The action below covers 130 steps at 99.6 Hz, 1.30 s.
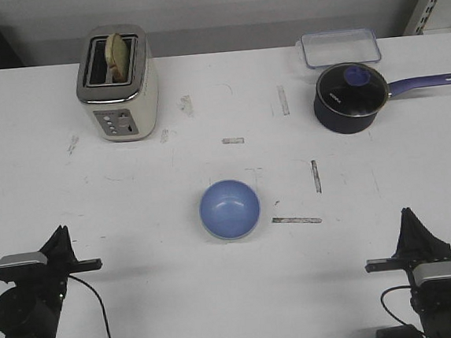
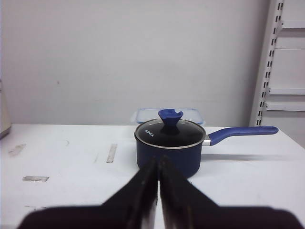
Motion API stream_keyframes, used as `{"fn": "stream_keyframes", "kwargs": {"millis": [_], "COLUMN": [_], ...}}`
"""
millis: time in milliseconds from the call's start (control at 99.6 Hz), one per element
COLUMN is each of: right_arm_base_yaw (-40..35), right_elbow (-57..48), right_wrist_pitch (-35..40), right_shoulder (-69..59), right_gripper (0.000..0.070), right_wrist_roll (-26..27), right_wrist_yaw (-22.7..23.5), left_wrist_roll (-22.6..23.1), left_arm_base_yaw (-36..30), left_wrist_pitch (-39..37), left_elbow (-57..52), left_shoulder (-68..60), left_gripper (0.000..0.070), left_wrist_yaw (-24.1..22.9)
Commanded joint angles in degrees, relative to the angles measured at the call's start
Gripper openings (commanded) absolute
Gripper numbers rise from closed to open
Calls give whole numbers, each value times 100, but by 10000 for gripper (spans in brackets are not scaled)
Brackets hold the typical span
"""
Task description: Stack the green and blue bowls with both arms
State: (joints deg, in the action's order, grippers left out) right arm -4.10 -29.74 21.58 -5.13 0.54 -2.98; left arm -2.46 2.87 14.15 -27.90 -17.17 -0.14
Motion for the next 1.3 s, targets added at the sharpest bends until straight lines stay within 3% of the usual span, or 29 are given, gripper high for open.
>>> {"fn": "stream_keyframes", "kwargs": {"millis": [0,572,843,1034,1295], "right_arm_base_yaw": [-7,-7,-7,-7,-7], "right_elbow": [-13,-13,-13,-13,-17], "right_wrist_pitch": [-55,-57,-57,-55,-57], "right_shoulder": [-15,-15,-17,-15,-15], "right_gripper": [0,0,0,0,0], "right_wrist_roll": [94,94,94,94,94], "right_wrist_yaw": [-7,-7,-7,-7,-7], "left_wrist_roll": [-13,-13,-9,24,28], "left_arm_base_yaw": [15,-94,-85,-85,-92], "left_wrist_pitch": [-59,-153,-817,-1919,-1862], "left_elbow": [-59,345,1856,2739,2717], "left_shoulder": [7,544,1690,1698,1698], "left_gripper": [2,2,1,1,1], "left_wrist_yaw": [-11,-11,-17,-162,-175]}}
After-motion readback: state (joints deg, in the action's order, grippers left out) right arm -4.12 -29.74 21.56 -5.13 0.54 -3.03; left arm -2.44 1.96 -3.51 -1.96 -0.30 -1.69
